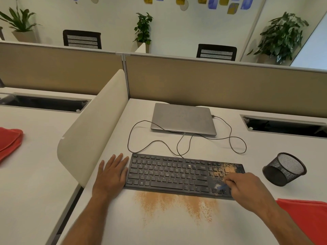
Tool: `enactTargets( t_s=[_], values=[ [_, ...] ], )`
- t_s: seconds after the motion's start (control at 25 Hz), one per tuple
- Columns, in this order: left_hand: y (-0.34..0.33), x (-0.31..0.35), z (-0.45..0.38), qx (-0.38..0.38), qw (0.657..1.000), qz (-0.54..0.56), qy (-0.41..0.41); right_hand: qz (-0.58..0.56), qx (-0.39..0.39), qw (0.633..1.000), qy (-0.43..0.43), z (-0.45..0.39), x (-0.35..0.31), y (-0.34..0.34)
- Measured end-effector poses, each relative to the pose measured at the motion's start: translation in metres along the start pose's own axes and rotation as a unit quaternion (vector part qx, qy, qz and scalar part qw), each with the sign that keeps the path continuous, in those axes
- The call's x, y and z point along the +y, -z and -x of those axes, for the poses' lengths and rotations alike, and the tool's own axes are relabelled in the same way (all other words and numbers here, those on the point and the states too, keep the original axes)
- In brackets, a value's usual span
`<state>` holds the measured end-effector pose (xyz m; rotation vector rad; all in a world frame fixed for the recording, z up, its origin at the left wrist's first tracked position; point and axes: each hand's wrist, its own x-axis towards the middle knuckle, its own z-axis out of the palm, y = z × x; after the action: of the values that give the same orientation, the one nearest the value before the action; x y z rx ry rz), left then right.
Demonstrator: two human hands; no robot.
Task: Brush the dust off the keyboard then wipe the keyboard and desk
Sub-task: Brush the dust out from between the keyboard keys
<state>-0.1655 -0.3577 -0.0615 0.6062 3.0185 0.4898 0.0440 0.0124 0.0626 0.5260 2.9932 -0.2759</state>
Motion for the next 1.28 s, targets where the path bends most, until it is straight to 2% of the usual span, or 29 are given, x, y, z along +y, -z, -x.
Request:
enactTargets(
  t_s=[0.08,0.24,0.4,0.52,0.68,0.8,0.96,1.12,1.28],
  values=[
    [0.000,-0.001,0.000,-0.001,1.000,-0.001,0.000,-0.019,0.010,1.000,0.006,0.000,-0.003,0.000],
    [0.000,0.000,0.000,0.003,1.000,0.005,0.000,-0.020,-0.040,0.998,0.034,0.005,-0.002,-0.001],
    [0.001,0.000,0.000,-0.001,1.000,-0.001,0.000,-0.036,0.006,0.998,0.050,0.007,-0.001,0.000],
    [0.001,0.001,0.000,-0.001,1.000,-0.003,0.000,-0.019,-0.036,0.997,0.060,0.010,0.000,-0.004],
    [0.000,0.001,0.000,0.000,1.000,0.001,-0.003,-0.064,0.026,0.996,0.063,0.013,0.001,-0.007],
    [0.000,0.000,0.000,0.001,1.000,-0.003,0.000,-0.053,-0.006,0.996,0.072,0.018,0.001,-0.010],
    [-0.001,0.000,0.000,0.003,1.000,0.002,-0.004,-0.099,0.053,0.990,0.081,0.020,-0.003,-0.011],
    [-0.001,-0.001,-0.001,-0.001,1.000,0.004,-0.001,-0.080,0.013,0.993,0.091,0.021,-0.007,-0.014],
    [0.000,0.000,-0.001,-0.006,1.000,0.011,0.001,-0.106,0.067,0.988,0.085,0.022,-0.004,-0.016]
  ],
)
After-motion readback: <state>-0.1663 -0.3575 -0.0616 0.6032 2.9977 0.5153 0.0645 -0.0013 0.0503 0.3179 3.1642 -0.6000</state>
